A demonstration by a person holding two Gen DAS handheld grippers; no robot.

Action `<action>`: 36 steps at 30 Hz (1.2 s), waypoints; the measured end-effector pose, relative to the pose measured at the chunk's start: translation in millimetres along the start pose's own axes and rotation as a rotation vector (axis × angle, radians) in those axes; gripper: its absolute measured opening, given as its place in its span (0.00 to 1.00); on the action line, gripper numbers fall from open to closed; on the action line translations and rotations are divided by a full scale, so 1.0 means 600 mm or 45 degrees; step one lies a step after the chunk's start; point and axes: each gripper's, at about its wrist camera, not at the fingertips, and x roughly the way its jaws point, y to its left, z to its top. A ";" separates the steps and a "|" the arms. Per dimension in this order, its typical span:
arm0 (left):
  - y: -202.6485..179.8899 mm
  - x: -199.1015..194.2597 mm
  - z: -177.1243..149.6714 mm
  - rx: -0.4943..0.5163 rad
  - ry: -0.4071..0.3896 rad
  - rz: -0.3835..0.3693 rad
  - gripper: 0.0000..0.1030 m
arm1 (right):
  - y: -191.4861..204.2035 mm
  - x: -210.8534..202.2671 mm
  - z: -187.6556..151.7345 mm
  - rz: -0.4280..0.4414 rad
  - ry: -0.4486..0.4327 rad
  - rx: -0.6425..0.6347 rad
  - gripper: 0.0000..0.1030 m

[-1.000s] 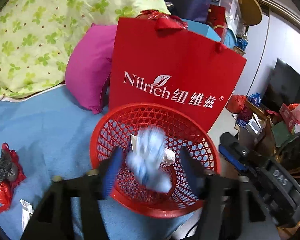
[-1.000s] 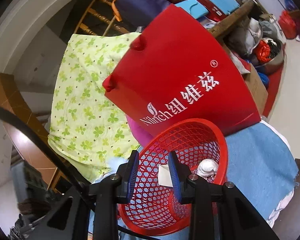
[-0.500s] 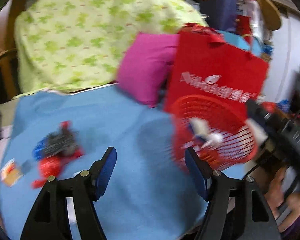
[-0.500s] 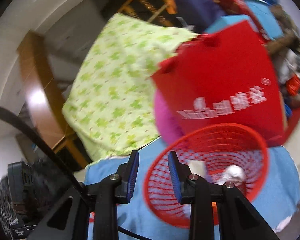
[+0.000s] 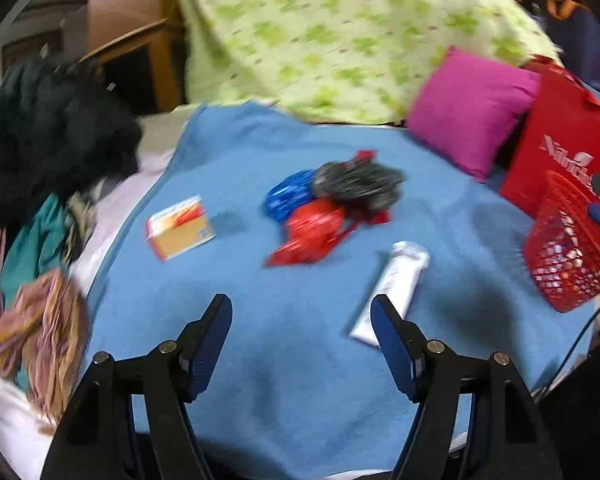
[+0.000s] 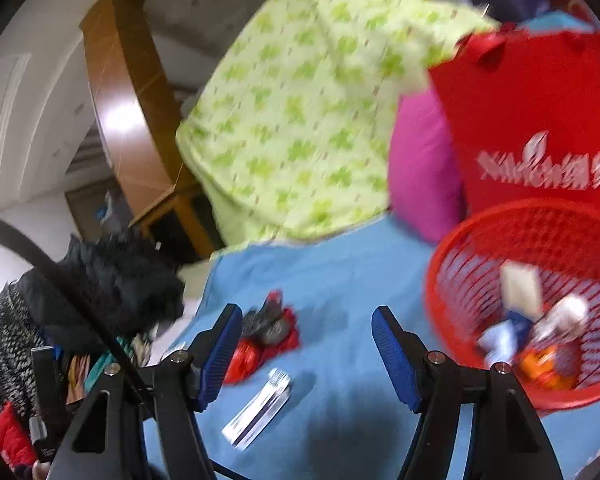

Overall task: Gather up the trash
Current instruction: 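Return both tools to the blanket and grasp the white-purple medicine box with the right tool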

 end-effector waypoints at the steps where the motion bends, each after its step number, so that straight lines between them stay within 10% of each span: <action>1: 0.012 0.005 -0.004 -0.021 0.012 0.009 0.70 | 0.002 0.018 -0.006 0.007 0.056 0.011 0.69; 9: 0.060 0.027 -0.013 -0.117 0.044 0.033 0.70 | 0.016 0.152 -0.055 0.081 0.431 0.117 0.68; 36: 0.072 0.040 -0.012 -0.099 0.073 0.169 0.70 | 0.085 0.320 -0.149 0.030 0.840 0.061 0.68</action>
